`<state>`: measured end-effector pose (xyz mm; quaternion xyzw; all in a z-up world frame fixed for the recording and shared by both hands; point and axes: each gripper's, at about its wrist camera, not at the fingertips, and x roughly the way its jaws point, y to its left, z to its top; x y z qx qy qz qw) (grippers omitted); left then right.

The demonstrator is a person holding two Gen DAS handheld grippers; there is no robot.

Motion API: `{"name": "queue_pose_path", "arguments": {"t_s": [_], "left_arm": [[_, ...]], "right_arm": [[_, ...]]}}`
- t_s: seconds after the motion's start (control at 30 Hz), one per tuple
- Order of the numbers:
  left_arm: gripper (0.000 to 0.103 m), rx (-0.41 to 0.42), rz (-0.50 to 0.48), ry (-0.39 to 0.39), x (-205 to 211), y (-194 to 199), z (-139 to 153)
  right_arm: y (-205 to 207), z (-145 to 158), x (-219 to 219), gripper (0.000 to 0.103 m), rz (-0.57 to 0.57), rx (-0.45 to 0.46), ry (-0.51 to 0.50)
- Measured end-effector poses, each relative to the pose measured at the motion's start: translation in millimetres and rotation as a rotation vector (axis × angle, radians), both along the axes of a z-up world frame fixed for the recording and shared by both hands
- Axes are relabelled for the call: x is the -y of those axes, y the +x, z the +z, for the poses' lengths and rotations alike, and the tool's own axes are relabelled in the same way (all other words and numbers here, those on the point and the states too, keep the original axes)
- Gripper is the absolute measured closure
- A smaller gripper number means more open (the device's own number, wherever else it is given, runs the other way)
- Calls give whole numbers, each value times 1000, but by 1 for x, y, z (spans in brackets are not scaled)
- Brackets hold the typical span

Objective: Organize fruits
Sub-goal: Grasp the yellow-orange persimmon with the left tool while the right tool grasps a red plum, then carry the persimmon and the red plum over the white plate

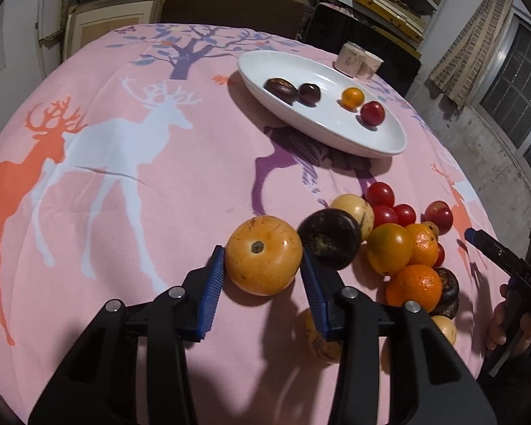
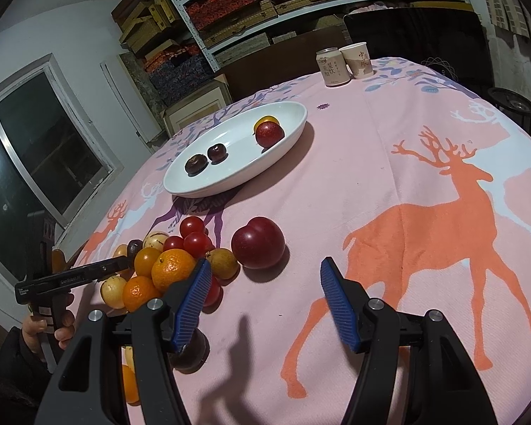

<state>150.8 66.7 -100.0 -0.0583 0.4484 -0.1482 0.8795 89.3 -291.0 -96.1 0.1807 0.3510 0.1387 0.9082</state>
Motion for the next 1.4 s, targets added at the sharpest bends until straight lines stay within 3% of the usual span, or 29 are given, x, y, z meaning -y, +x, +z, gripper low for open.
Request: {"name": "queue_pose_path", "arguments": {"t_s": [0.23,0.53,0.67,0.77,0.9,1.4], "left_arm": [[61,68,77,107,0,-16,11],[61,115,1,109,18,-46,25],[61,112,-2,109,20,-46,24],[61,116,0,112,20,-47,25],[61,116,6,124,20,-46,25],[61,132,-5,132,25,-50,33]], "right_arm": [[3,0,-7,38,11,-17,-46],[42,10,-37,43,39,-78,-220],[63,-3,-42,50,55,-149,-191],[67,-9,-31,61,55,-192,-73],[59,-8,-21,61,37,-189,-14],[33,24,-20,61,34,-75,-71]]}}
